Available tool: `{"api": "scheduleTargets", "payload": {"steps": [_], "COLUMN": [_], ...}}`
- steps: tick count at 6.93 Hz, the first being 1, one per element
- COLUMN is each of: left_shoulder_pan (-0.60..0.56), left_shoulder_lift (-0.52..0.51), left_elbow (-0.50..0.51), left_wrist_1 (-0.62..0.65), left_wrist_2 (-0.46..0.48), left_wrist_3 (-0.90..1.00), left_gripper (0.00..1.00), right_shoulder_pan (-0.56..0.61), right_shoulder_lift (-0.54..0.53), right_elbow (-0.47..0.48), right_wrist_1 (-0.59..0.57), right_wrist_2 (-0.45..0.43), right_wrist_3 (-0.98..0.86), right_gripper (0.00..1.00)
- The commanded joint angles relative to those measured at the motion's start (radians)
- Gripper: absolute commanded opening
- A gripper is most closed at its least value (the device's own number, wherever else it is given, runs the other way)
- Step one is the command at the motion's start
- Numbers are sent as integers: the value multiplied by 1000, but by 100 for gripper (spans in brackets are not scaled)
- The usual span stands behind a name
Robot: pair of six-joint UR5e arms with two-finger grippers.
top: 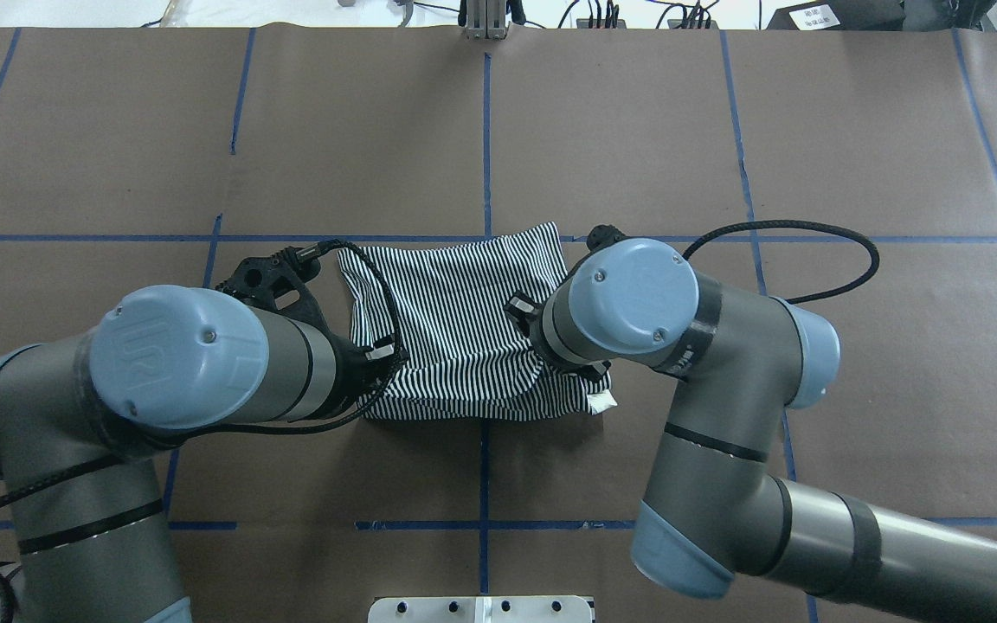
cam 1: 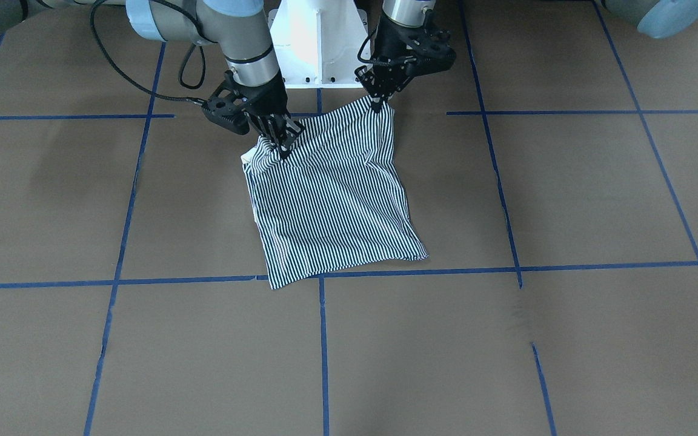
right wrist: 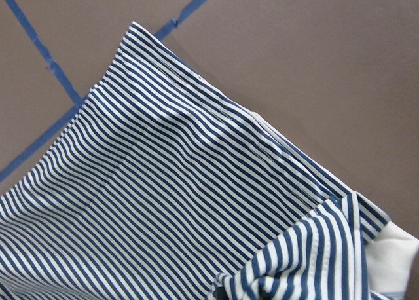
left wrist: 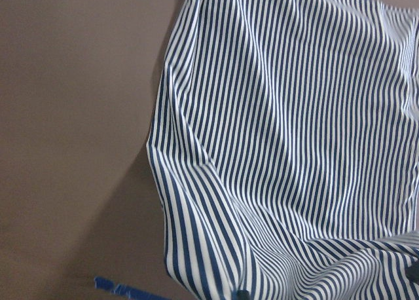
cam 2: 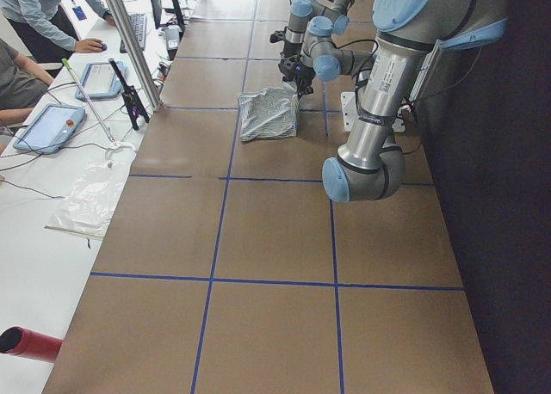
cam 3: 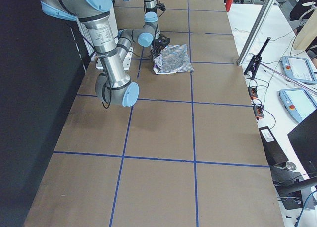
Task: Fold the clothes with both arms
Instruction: 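Lift the near edge with both grippers and fold it away from the robot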
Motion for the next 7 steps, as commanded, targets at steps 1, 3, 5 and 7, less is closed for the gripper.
{"api": "scheduleTargets", "payload": {"steps": [1,3,5,7], "left_shoulder_pan": [-45,-52,-58,-96], "left_shoulder_lift": [0,0,0,-2], "left_elbow": [130,228,240,261], "left_wrist_1": [-130,-245,-272,-273], "left_wrist_2": [0,1,1,3], "left_wrist_3": [-2,-30,-51,-54], "left_gripper": [0,0,0,0], "right_shoulder_pan": [83,87,87,102], "right_shoulder_lift": [122,158,158,176], "right_elbow": [-264,-365,-384,-396], "right_wrist_1": [146,216,216,216], "right_wrist_2": [25,25,25,22], "right_wrist_3": [-22,-25,-47,-70], "right_gripper": [0,0,0,0]}}
